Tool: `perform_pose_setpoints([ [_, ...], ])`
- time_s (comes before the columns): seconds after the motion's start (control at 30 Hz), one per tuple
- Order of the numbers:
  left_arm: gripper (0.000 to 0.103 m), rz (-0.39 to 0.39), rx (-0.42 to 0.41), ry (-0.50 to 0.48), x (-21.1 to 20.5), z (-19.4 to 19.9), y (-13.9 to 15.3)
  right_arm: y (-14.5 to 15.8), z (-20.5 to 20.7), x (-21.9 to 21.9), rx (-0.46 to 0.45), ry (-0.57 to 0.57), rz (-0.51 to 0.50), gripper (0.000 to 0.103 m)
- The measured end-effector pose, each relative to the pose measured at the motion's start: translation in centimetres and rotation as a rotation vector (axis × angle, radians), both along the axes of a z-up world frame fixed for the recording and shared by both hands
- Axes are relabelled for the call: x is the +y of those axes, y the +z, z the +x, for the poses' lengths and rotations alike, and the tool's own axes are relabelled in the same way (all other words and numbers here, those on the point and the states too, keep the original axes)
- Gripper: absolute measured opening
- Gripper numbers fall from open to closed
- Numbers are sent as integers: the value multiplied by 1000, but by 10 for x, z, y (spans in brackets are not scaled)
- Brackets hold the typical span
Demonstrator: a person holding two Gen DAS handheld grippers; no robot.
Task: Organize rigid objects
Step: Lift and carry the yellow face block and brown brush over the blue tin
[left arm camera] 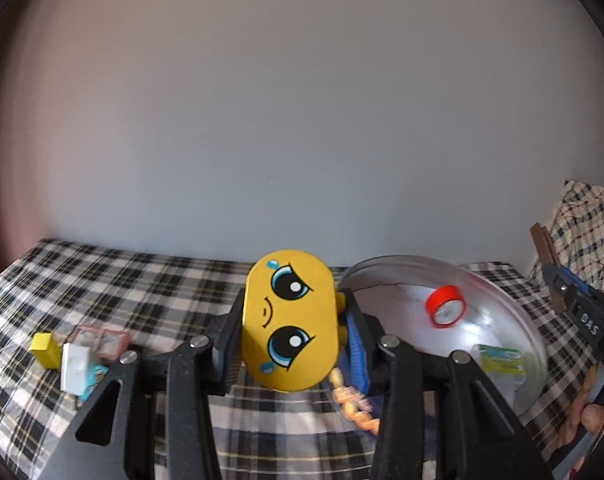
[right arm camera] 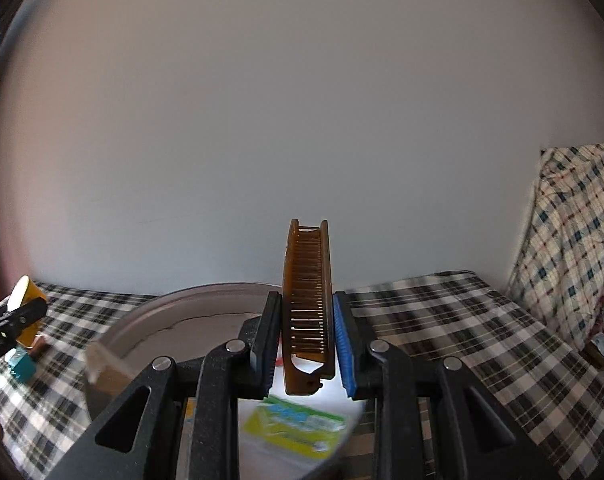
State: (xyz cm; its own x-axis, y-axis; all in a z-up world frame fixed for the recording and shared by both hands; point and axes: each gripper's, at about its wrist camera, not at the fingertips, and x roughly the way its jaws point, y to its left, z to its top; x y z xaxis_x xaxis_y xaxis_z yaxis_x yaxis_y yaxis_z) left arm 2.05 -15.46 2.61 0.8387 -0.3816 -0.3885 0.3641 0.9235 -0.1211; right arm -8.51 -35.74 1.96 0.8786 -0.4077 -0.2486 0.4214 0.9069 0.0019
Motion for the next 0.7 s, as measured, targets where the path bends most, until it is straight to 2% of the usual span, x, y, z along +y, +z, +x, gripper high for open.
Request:
perform_pose_setpoints([
  [0.23,42,24,-5,-92,-44,-1,0,0,-8,-31,5,-50,4,28],
  [0.37,42,53,-1,-138,-73,-1,-2,-5,-1,-38,45,-58,-15,28],
  [0.7,42,128,56,-174,-124,1,-11,-17,21,-41,132,-15,-5,28],
])
